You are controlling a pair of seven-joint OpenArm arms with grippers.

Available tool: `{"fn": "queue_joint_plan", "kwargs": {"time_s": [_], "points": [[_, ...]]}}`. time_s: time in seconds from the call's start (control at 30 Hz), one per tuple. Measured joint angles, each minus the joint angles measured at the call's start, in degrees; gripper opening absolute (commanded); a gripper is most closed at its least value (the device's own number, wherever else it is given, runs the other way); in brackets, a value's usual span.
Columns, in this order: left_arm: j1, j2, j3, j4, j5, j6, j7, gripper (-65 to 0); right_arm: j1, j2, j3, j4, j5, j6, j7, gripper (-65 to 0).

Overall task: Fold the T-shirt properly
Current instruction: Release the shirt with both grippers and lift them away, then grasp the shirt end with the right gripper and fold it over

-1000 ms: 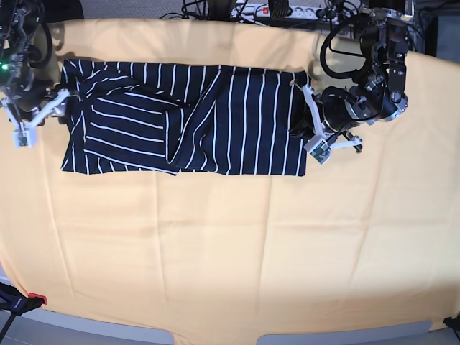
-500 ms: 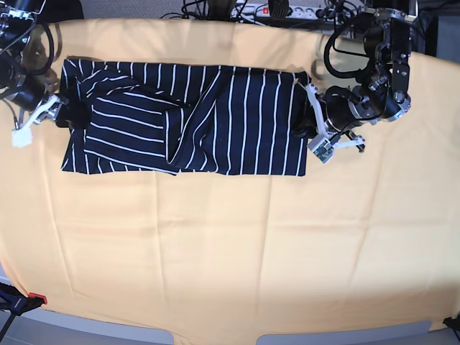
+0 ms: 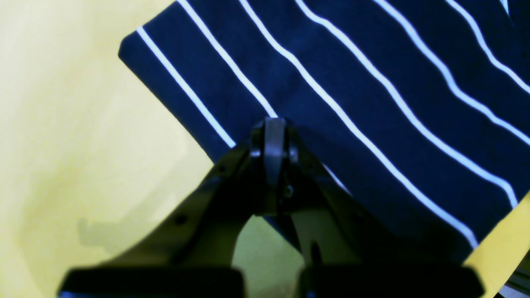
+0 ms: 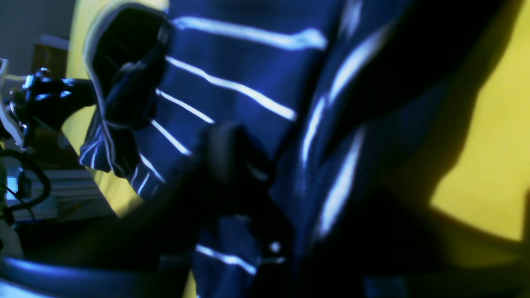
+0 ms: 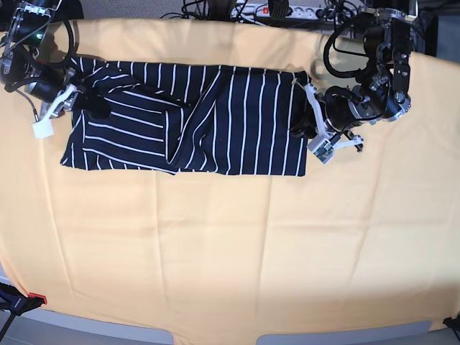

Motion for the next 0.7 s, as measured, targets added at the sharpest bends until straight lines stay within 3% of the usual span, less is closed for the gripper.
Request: {"fn": "queue_joint_plan", "kwargs": {"time_s": [0.23, 0.4, 0.57, 0.7], "points": [[-1.4, 0.2, -3.0, 0.0, -1.5, 0.0, -1.1, -65.0, 2.4, 1.2, 0.0, 0.9, -2.3, 0.0, -1.0, -65.0], [-1.7, 0.2, -11.9, 0.0, -7.8, 0.0, -1.1, -65.0, 2.8, 4.7, -0.2, 6.1, -11.8, -0.1, 0.2, -65.0], [-1.7, 0.2, -19.5, 0.1, -12.5, 0.0, -1.0, -65.0, 2.7, 8.1, -0.2, 13.8, -27.1, -6.6, 7.5, -65.0], [-0.6, 0.1, -21.1, 0.1, -12.7, 0.0, -1.1, -65.0, 2.1, 7.9, -0.2, 22.5, -38.1, -14.0, 10.9, -65.0]]}}
